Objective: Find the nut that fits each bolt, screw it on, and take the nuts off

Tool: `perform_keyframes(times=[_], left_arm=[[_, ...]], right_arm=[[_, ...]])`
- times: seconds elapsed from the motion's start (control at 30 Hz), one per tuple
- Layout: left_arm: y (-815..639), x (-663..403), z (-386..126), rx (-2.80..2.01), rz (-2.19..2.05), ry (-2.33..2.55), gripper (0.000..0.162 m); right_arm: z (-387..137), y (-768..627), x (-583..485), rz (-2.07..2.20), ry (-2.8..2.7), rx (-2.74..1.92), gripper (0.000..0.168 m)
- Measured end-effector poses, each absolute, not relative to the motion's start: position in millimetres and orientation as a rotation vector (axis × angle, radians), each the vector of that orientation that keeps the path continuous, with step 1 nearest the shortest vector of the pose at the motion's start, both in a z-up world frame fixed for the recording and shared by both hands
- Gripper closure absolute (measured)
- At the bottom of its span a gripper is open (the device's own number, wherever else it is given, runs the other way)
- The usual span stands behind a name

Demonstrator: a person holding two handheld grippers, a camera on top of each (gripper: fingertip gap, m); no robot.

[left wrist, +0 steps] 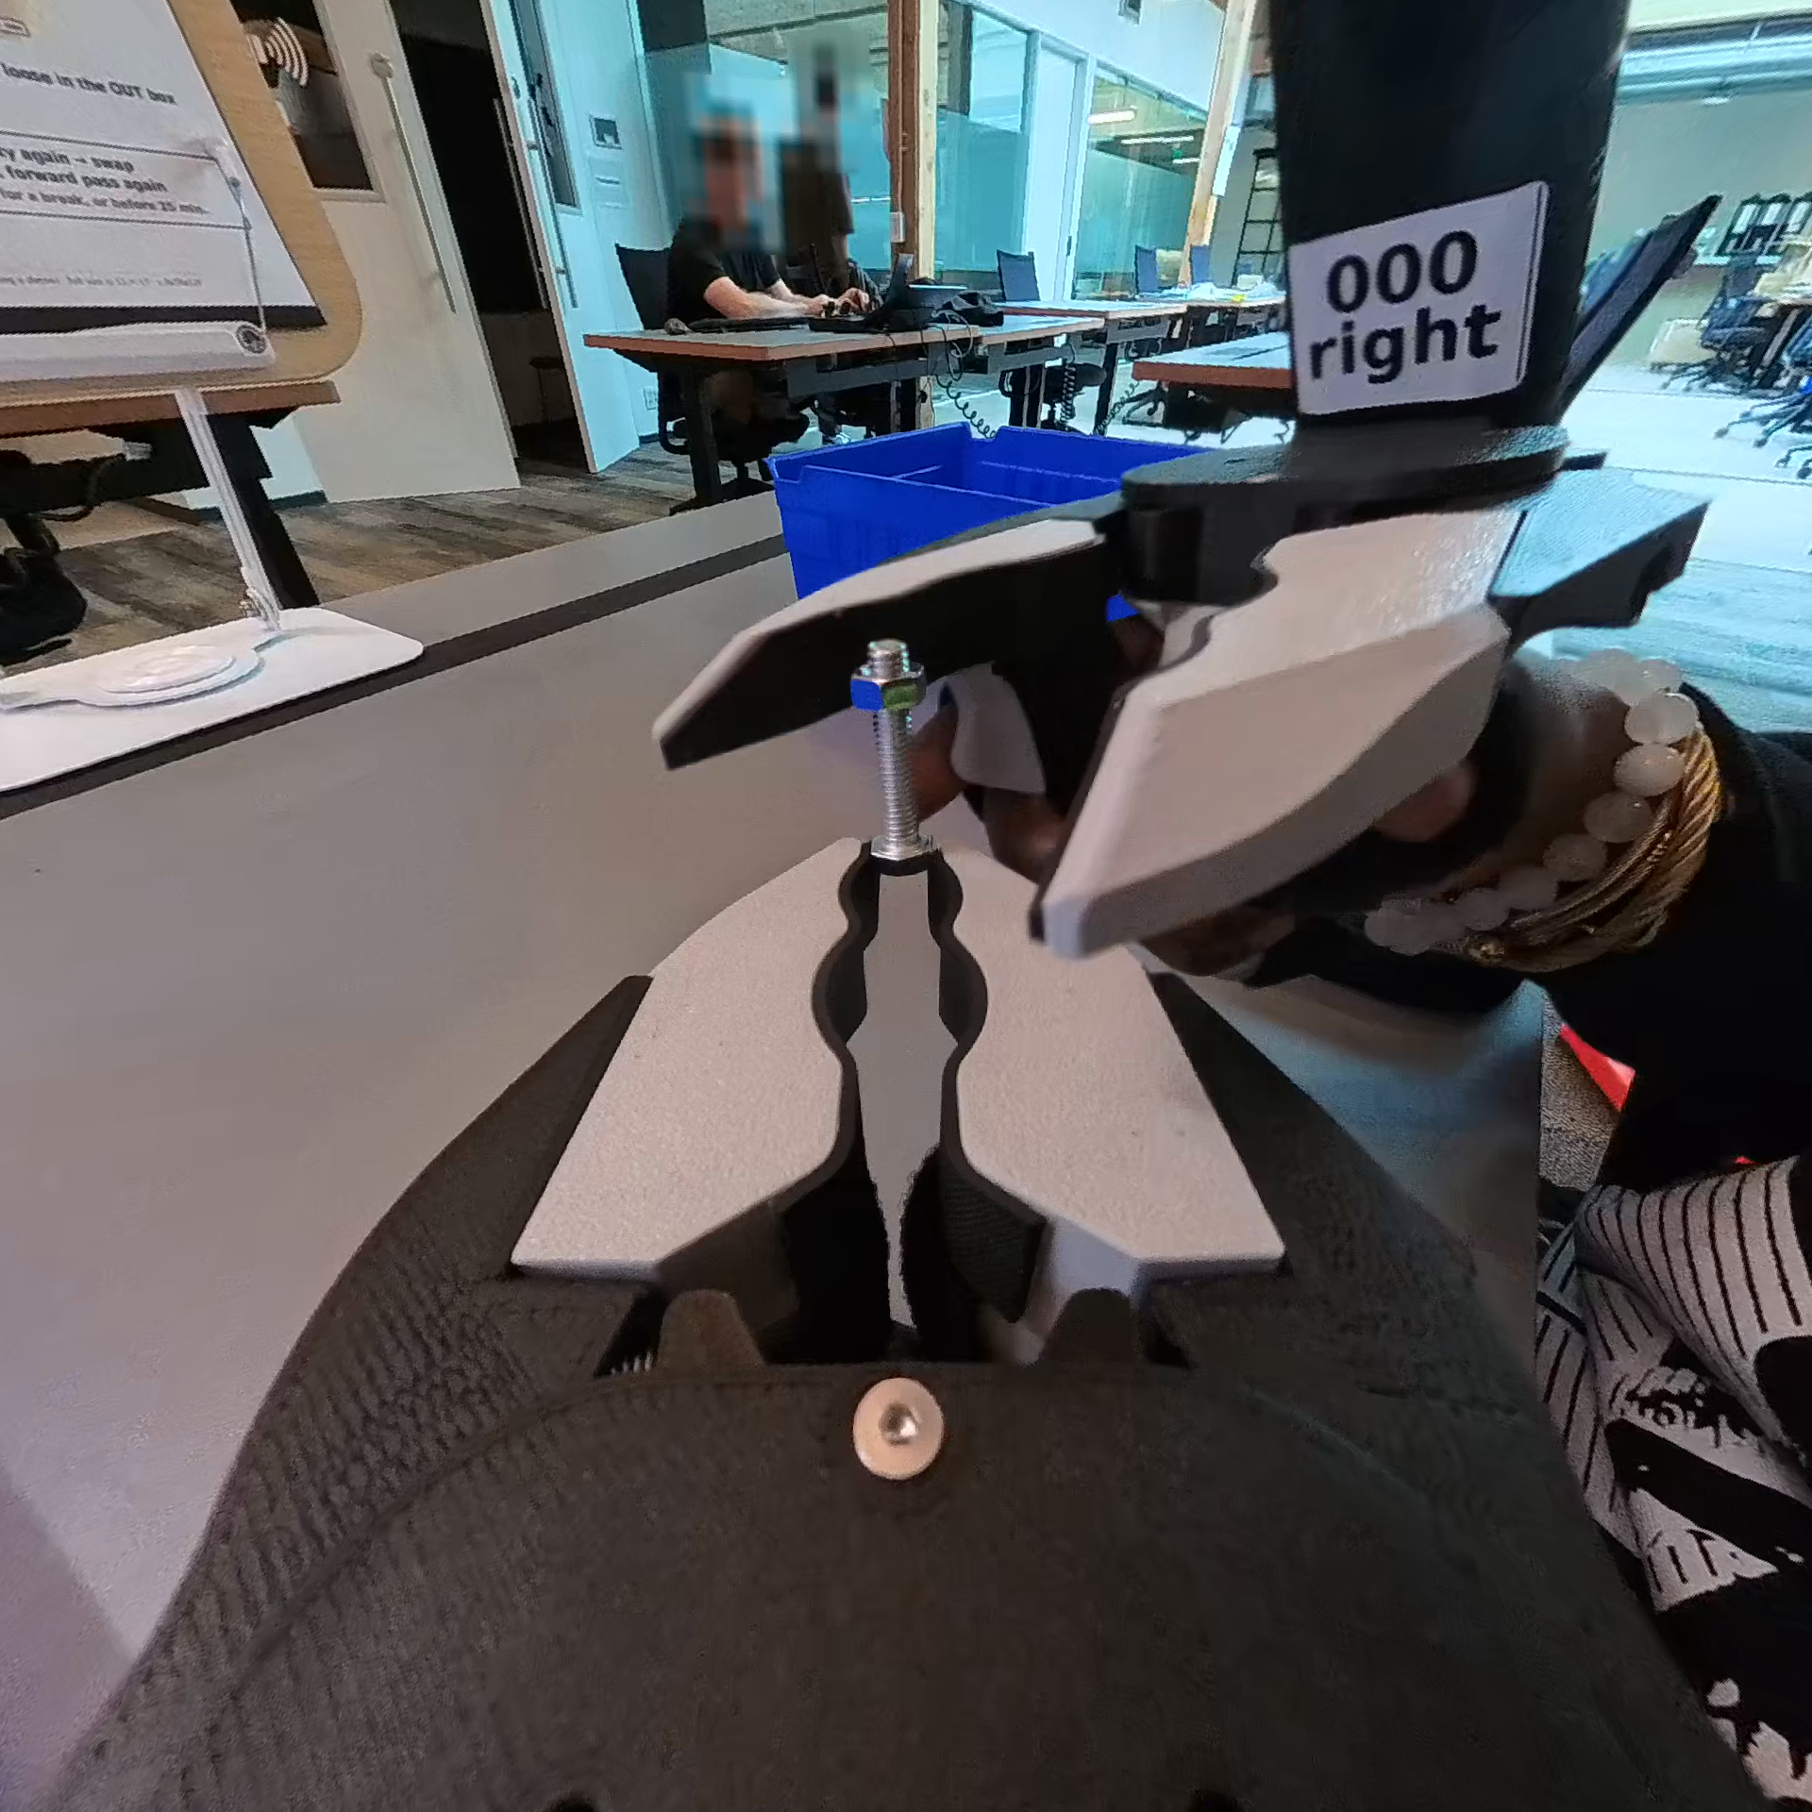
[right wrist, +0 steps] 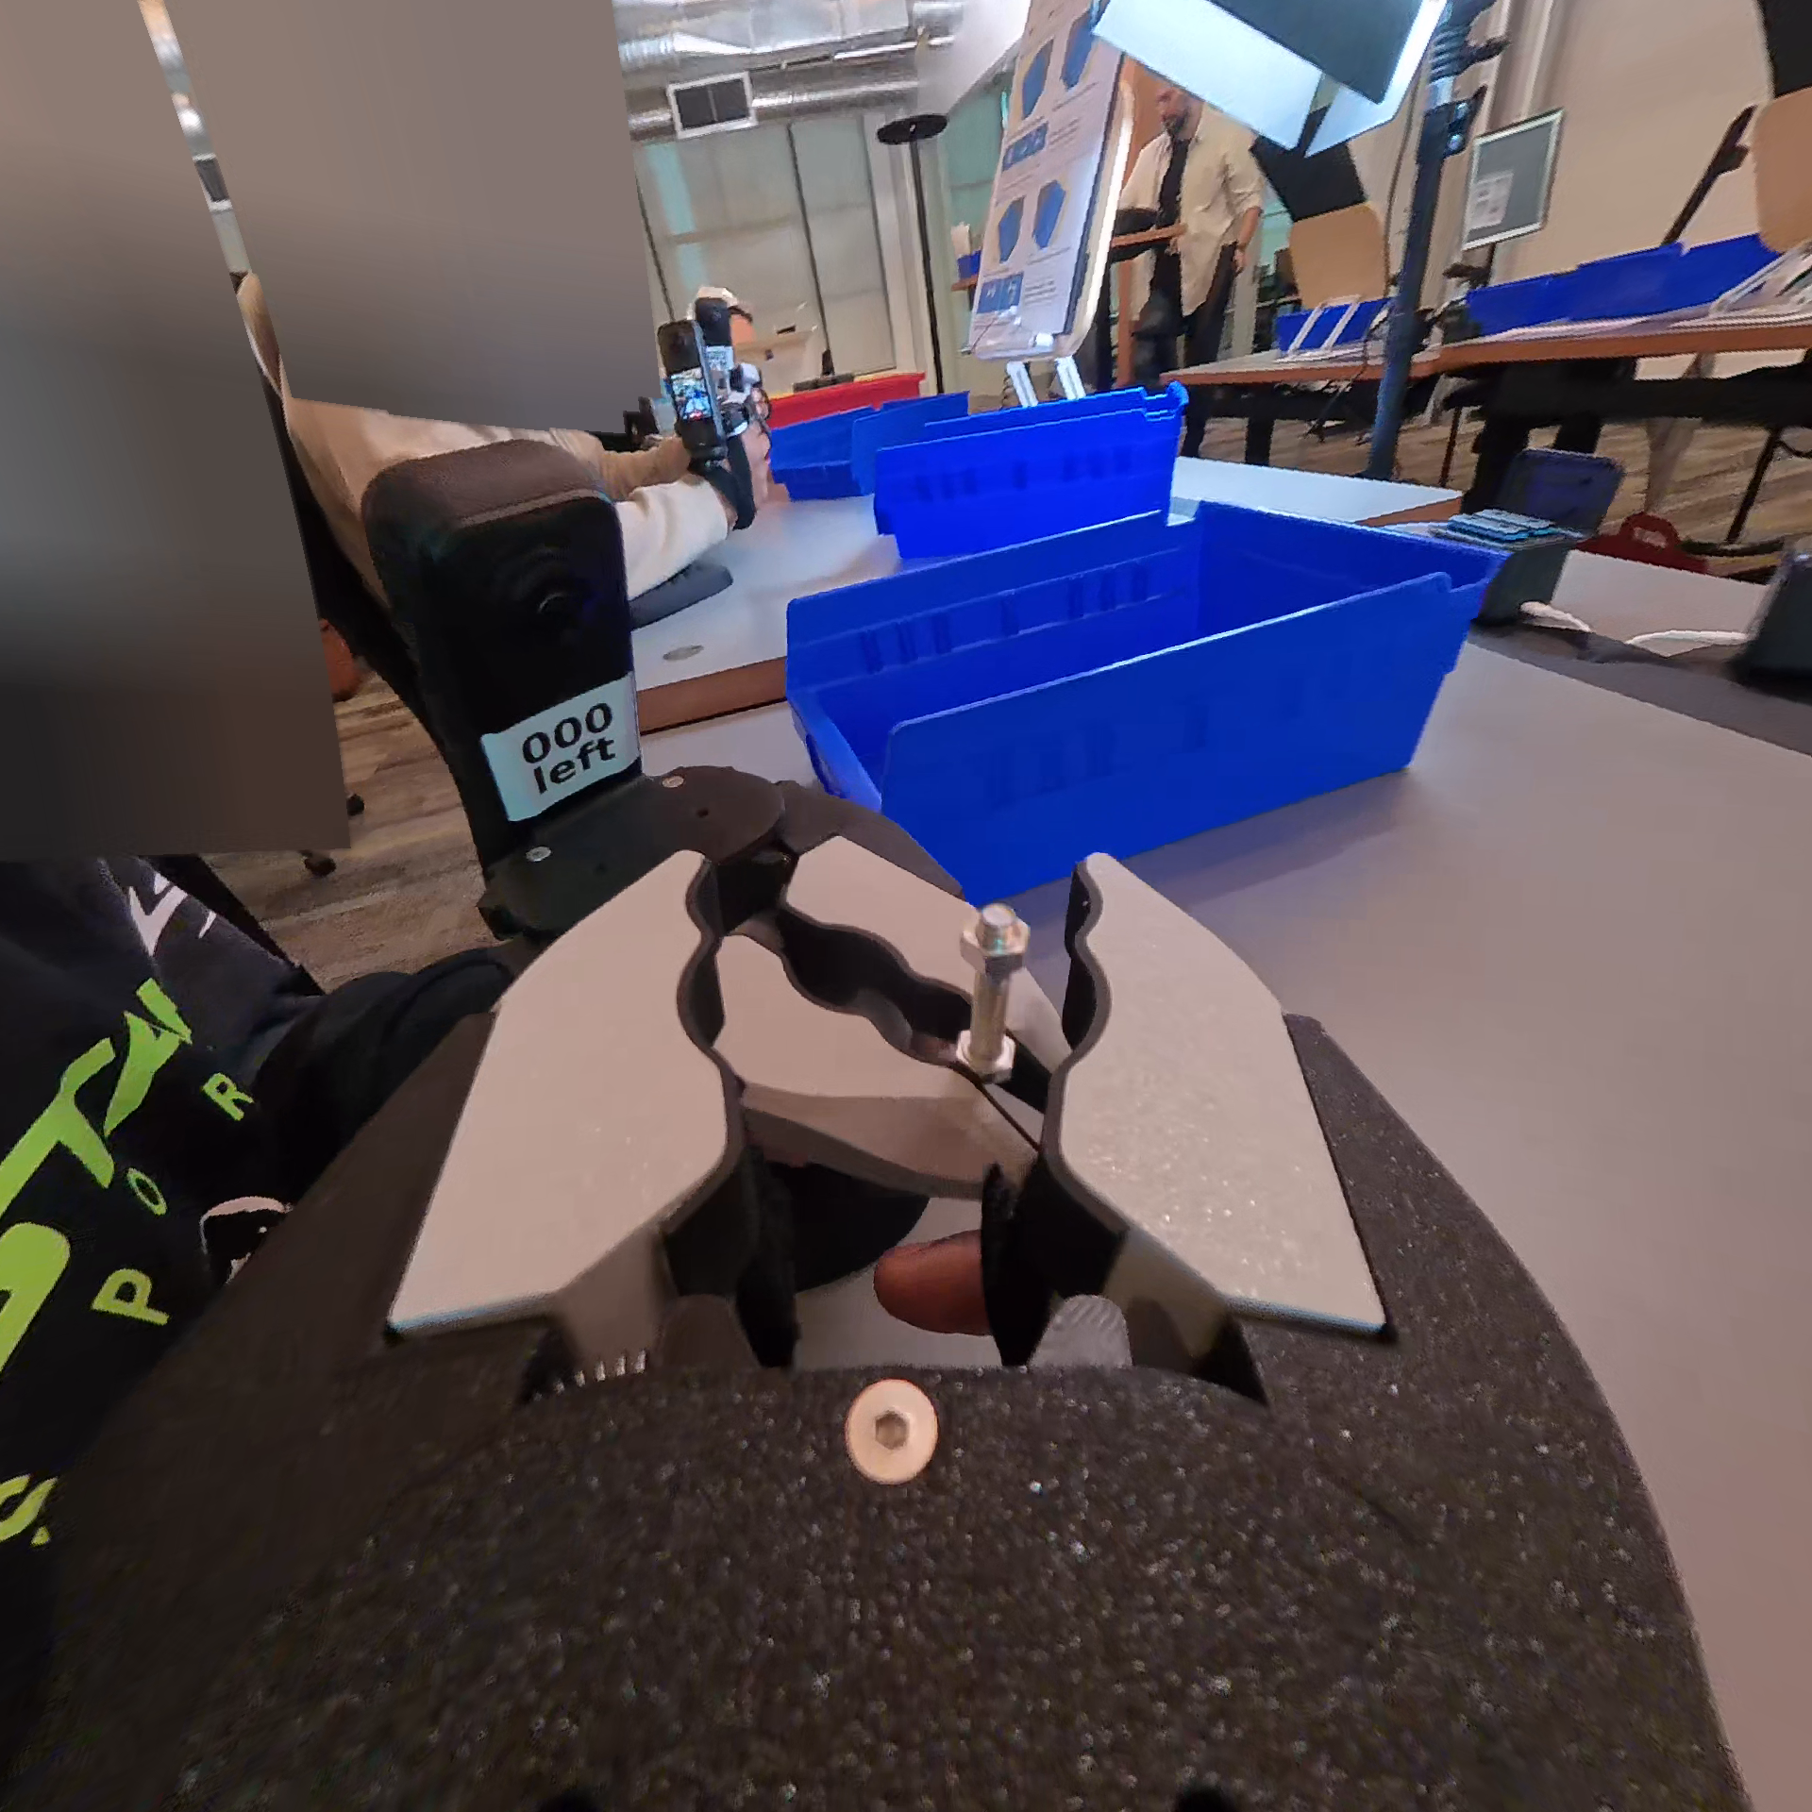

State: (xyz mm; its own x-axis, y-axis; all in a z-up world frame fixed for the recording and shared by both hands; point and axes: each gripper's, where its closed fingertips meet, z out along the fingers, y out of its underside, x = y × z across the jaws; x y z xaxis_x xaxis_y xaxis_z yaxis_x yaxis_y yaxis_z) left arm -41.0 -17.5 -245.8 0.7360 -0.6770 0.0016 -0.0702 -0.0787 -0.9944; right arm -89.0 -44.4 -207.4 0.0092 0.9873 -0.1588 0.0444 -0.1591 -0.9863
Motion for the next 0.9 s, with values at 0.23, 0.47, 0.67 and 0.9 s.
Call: perform_keyframes(times=[0.23, 0.47, 0.67, 0.9], left_arm=[[-15.9, -43.2, -245.6, -1.597, -0.563, 0.597, 0.152], [-14.9, -45.1, -245.2, -1.6, -0.573, 0.579, 0.152], [-16.3, -43.0, -245.6, -1.596, -0.565, 0.599, 0.152], [-16.8, -41.1, -247.2, -1.601, -0.56, 0.616, 0.152]], right_arm=[[-206.4, -47.7, -84.4, 1.28, -1.168, -1.354, 0.11], [-199.5, -45.1, -54.4, 1.296, -1.099, -1.34, 0.147], [-199.4, -33.6, -63.6, 1.29, -1.041, -1.356, 0.116], [-204.3, -43.6, -85.4, 1.319, -1.118, -1.337, 0.113]])
